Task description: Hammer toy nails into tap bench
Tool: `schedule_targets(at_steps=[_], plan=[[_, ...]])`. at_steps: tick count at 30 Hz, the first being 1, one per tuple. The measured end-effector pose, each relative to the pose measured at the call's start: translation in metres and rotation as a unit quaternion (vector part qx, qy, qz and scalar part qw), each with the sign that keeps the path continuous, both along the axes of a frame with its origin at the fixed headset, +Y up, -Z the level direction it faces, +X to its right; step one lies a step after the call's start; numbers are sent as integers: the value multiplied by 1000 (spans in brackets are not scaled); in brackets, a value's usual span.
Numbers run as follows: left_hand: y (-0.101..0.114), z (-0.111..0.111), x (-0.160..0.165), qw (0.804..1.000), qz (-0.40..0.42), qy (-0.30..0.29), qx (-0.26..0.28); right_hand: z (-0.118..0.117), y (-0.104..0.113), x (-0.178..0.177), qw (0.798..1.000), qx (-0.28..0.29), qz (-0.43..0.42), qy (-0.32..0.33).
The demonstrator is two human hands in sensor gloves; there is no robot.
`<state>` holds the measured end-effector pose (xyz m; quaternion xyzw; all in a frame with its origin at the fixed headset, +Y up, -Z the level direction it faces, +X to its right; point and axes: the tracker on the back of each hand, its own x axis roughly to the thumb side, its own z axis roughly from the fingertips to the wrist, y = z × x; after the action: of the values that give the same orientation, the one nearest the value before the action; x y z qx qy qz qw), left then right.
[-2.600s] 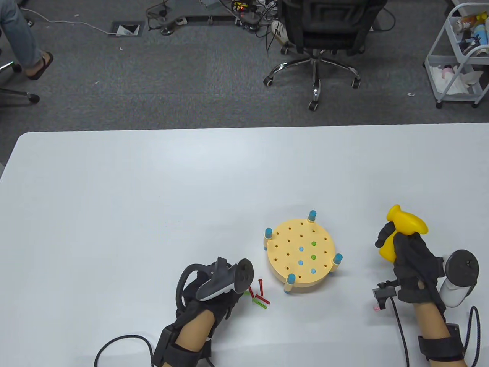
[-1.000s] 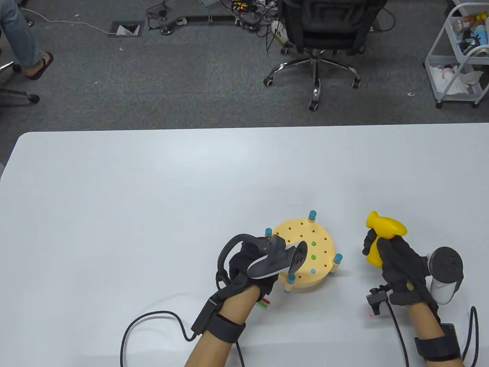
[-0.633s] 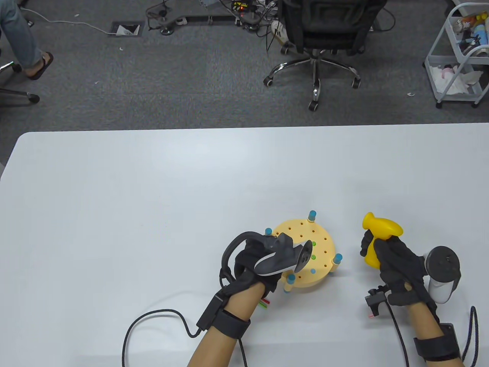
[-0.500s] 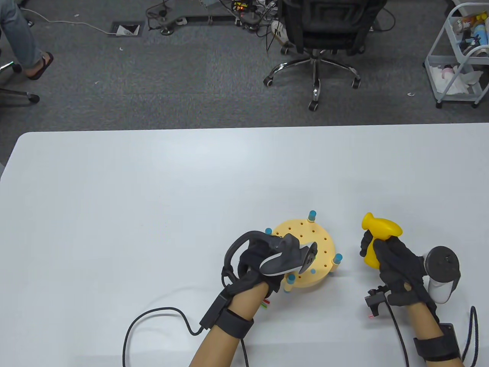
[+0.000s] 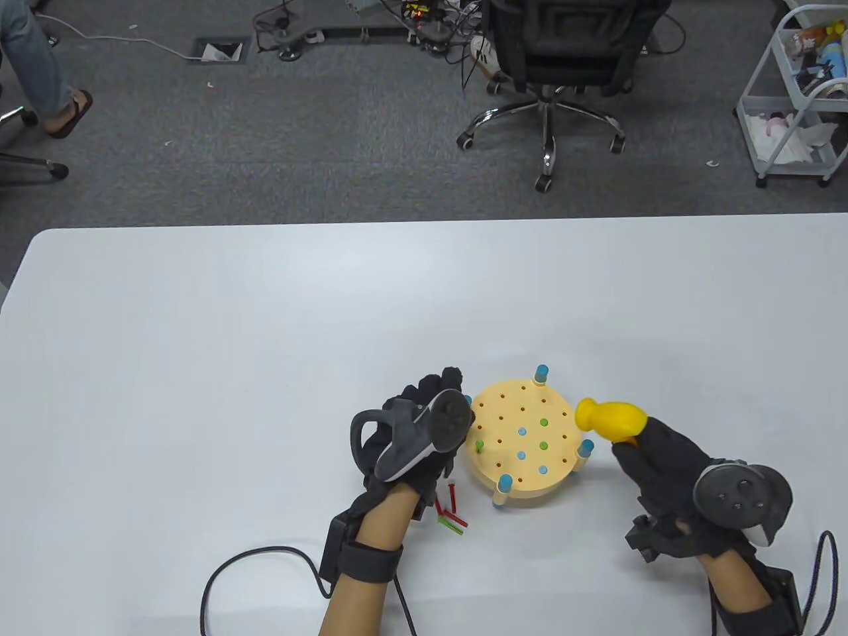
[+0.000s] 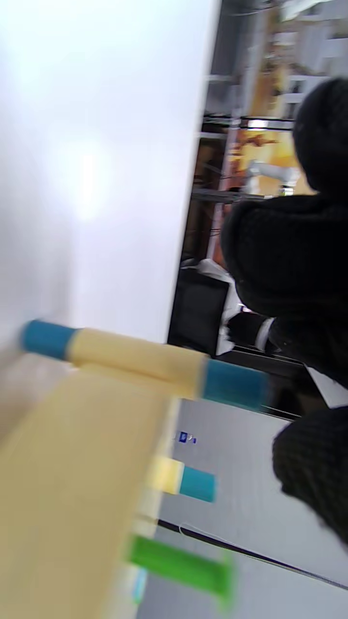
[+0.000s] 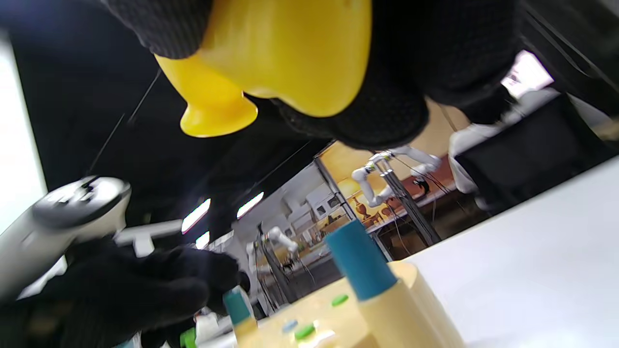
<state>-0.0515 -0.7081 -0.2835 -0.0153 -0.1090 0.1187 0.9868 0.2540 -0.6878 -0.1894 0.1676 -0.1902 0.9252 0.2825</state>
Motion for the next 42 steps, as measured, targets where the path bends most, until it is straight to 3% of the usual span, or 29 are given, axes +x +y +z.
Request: schedule_targets(at_steps=[3,10,12,14,15,16,17,18,21,22,23,24,27,28,29,30,31,33,34,35,36,37,40,41,42], plan=[[-20,-10,0,997,65,-37,-27,3,4,-40,995,-8,99,17],[-38,-17,-4,989,142,-11,-29,-23,6,-102,972,-100,208,47],[-40,-18,-5,986,164,-7,-35,-24,7,-112,973,-76,213,49],[-40,-18,-5,986,162,-6,-29,-23,5,-121,974,-13,225,34],[-40,-18,-4,988,153,-9,-24,-25,0,-127,962,-5,270,31],[-39,-18,-4,989,149,-8,-23,-29,-7,-132,940,-35,335,49],[-40,-17,-4,989,147,-8,-19,-26,-5,-130,926,-39,375,23],[-40,-18,-4,989,147,-8,-18,-27,0,-129,943,-5,330,35],[-41,-18,-5,988,155,-10,-24,-26,6,-125,968,54,245,20],[-40,-19,-5,988,154,-10,-25,-32,-7,-135,953,8,297,62],[-40,-19,-5,989,149,-9,-23,-40,-11,-135,921,-58,384,33],[-40,-19,-5,989,146,-10,-22,-31,0,-132,922,-33,385,26],[-40,-19,-5,989,148,-9,-24,-27,11,-130,953,76,292,14],[-40,-19,-5,989,149,-9,-25,-29,3,-135,950,49,305,48],[-40,-19,-5,989,146,-8,-23,-37,-17,-144,914,-47,395,80],[-40,-19,-5,990,141,-10,-21,-27,-1,-135,897,-21,442,-6],[-40,-19,-5,990,142,-8,-20,-31,4,-138,921,12,386,43],[-40,-19,-5,990,139,-9,-21,-28,13,-133,945,83,317,13],[-40,-19,-5,990,142,-8,-21,-29,10,-133,945,84,315,25],[-40,-19,-5,990,143,-8,-20,-34,-7,-143,919,-9,386,79],[-40,-19,-5,990,142,-8,-21,-26,-4,-141,886,-42,461,-23],[-40,-19,-4,990,141,-8,-20,-29,4,-142,899,9,436,35],[-40,-19,-4,989,143,-7,-23,-28,9,-136,931,117,344,27],[-40,-19,-4,990,142,-7,-21,-33,-5,-144,916,38,389,88],[-40,-19,-4,990,139,-7,-21,-37,-7,-146,886,-18,462,39]])
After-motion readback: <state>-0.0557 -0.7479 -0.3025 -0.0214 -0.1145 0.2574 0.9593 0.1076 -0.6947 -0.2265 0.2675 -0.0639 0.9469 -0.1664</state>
